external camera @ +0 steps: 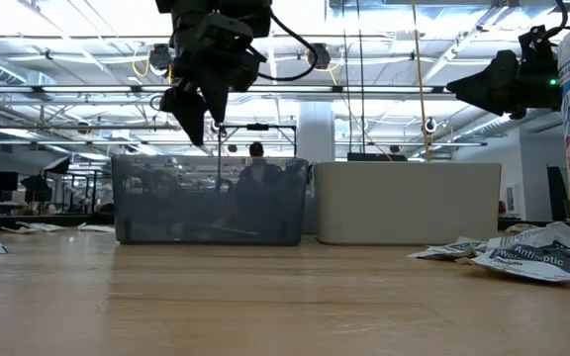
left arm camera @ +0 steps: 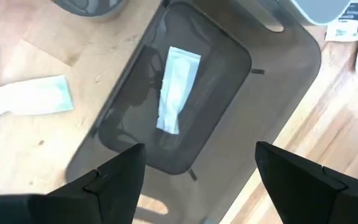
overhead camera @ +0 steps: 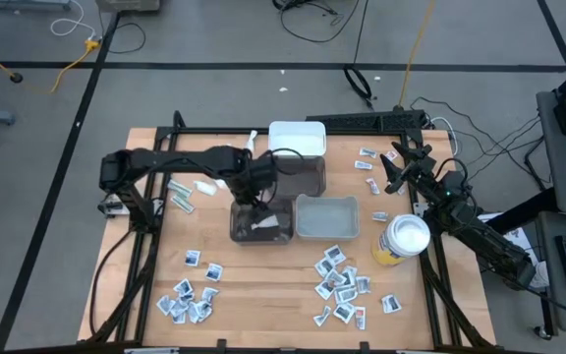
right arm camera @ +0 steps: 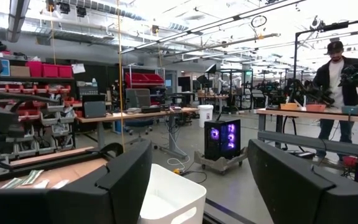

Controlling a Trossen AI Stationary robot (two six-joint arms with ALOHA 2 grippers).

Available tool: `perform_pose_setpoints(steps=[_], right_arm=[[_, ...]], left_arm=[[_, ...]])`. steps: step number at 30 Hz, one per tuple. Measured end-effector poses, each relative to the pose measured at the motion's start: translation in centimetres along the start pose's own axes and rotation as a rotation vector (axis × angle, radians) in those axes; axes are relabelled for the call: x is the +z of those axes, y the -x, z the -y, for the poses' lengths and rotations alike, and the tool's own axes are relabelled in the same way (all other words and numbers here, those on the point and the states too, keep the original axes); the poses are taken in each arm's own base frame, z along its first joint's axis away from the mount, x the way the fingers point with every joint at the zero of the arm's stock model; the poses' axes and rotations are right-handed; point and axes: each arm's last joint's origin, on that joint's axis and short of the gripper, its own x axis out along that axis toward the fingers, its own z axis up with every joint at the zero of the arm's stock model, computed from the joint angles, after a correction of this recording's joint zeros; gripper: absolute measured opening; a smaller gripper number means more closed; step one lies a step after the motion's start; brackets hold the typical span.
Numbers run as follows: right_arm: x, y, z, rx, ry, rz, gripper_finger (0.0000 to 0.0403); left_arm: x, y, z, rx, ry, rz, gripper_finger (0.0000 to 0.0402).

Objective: Pick & Place First Aid Supplies
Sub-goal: Put the white bandage into the bottom black bin

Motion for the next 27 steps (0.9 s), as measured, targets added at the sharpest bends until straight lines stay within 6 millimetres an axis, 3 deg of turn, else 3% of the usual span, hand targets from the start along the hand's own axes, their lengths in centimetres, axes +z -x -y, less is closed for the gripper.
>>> perform_pose_setpoints(steps=[14, 27], right_arm=[[0.0, 0.0, 0.0, 0.0, 0.0, 0.0, 0.0263], [0.0, 0.0, 0.0, 0.0, 0.0, 0.0, 0.0263]], left_arm=[[0.6, 1.1, -3.3, 0.037, 0.131, -0.039, 0.03], [2.6, 3.4, -11.3, 0.047, 0.443, 0.04, 0.0281]])
